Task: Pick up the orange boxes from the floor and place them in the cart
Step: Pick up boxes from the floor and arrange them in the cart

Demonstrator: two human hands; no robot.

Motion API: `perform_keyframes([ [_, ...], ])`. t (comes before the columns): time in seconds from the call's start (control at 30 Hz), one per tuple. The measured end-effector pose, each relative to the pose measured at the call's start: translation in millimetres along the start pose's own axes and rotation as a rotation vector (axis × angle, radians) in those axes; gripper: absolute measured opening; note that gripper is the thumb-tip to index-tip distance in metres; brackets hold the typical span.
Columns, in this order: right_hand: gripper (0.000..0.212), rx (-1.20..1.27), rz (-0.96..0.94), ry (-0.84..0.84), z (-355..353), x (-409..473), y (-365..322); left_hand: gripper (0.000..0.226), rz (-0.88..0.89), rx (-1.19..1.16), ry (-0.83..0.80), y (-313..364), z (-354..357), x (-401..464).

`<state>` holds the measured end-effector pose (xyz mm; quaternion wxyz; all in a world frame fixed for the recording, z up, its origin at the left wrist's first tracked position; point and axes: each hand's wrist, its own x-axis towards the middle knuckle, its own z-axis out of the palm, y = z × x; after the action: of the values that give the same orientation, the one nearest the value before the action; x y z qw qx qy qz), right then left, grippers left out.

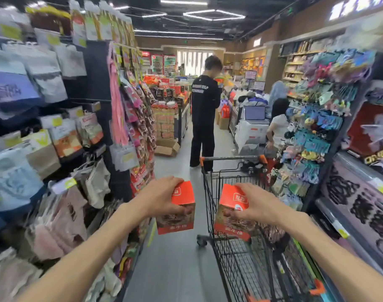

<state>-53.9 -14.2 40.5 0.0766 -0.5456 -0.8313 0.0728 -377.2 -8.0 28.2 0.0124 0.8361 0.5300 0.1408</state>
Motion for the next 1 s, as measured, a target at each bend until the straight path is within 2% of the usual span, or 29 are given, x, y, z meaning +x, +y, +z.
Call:
perform_keyframes([
  [0.27,0.109,0.017,0.196,0.060,-2,135,57,0.094,0.208,-0.018,-0.063,-72,21,180],
  [0.4,0.099,0.035,0.311,0.088,-16,176,92,0.098,0.347,-0.031,-0.086,-80,35,275],
  [0.57,0.092,0.032,0.462,0.103,-22,208,151,0.100,0.490,-0.044,-0.121,-68,74,383],
  [0.77,0.095,0.041,0.636,0.144,-2,229,249,0.103,0.679,-0.066,-0.186,-28,142,502],
  [0.9,0.094,0.059,0.766,0.168,19,232,311,0.113,0.795,-0.073,-0.281,5,195,574],
  [1.0,0.095,0.049,0.893,0.153,42,227,346,0.105,0.885,-0.073,-0.329,33,238,613],
])
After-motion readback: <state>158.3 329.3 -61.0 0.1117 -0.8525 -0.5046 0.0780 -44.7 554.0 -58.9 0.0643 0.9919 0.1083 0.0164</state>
